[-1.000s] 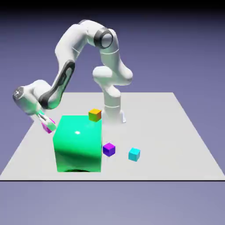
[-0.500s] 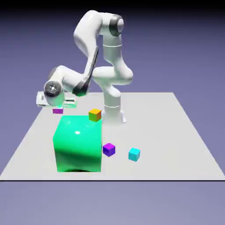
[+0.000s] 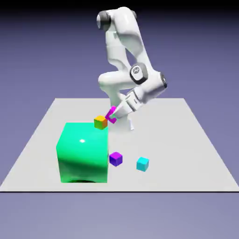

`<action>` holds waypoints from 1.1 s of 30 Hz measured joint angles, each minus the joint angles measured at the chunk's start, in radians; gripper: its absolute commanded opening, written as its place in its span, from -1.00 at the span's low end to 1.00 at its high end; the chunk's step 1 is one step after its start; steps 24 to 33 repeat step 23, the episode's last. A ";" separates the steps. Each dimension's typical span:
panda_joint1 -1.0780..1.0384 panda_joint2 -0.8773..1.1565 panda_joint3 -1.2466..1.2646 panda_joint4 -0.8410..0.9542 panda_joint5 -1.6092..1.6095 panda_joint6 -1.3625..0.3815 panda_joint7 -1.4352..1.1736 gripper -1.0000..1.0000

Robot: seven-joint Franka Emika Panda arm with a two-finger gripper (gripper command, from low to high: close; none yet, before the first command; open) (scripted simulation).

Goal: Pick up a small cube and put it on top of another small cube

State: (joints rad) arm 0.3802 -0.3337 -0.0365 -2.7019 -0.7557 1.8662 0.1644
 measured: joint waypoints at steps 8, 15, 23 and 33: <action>-0.070 0.111 -0.092 -0.048 0.160 0.348 -0.067 -1.00; -0.127 0.220 -0.159 -0.071 0.235 0.588 -0.086 -1.00; -0.164 0.405 -0.186 -0.074 0.118 0.776 0.000 1.00; -0.164 0.405 -0.186 -0.074 0.118 0.776 0.000 1.00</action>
